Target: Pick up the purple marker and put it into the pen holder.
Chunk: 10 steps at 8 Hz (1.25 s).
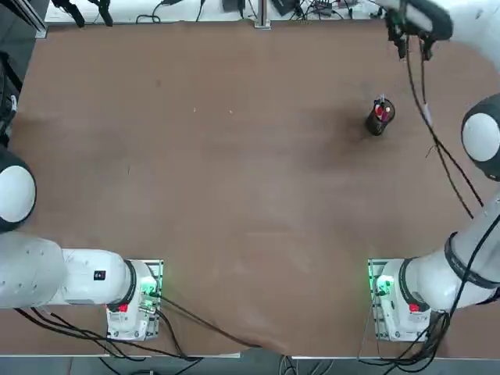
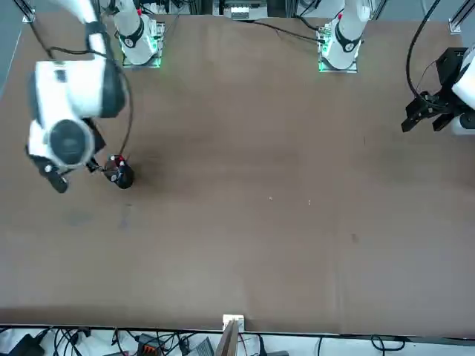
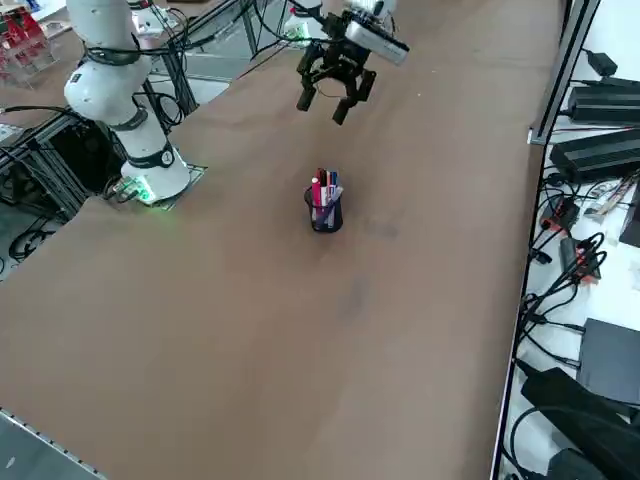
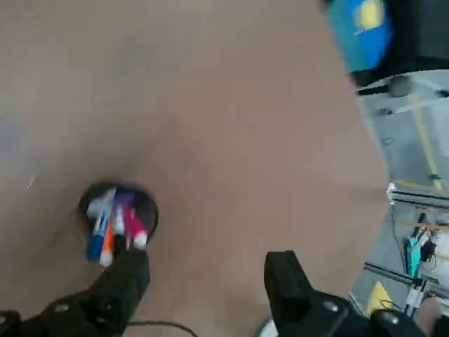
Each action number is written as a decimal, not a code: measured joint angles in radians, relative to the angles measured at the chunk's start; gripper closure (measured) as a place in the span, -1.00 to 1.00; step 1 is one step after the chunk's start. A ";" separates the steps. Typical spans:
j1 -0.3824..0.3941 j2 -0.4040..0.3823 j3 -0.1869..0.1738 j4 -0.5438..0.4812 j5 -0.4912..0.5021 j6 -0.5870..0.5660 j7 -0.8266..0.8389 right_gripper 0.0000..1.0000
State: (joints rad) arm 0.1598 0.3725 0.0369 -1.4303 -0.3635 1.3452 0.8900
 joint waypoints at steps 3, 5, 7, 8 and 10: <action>-0.134 -0.011 -0.002 0.057 0.241 -0.001 -0.408 -1.00; -0.186 -0.047 -0.002 0.066 0.354 -0.003 -0.611 -1.00; -0.199 -0.101 -0.001 0.068 0.420 0.016 -0.742 -1.00; -0.199 -0.141 0.003 0.054 0.426 0.064 -0.799 -1.00; -0.195 -0.273 0.007 -0.095 0.425 0.241 -0.864 -1.00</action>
State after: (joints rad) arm -0.0356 0.0991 0.0444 -1.5253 0.0617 1.5858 0.0255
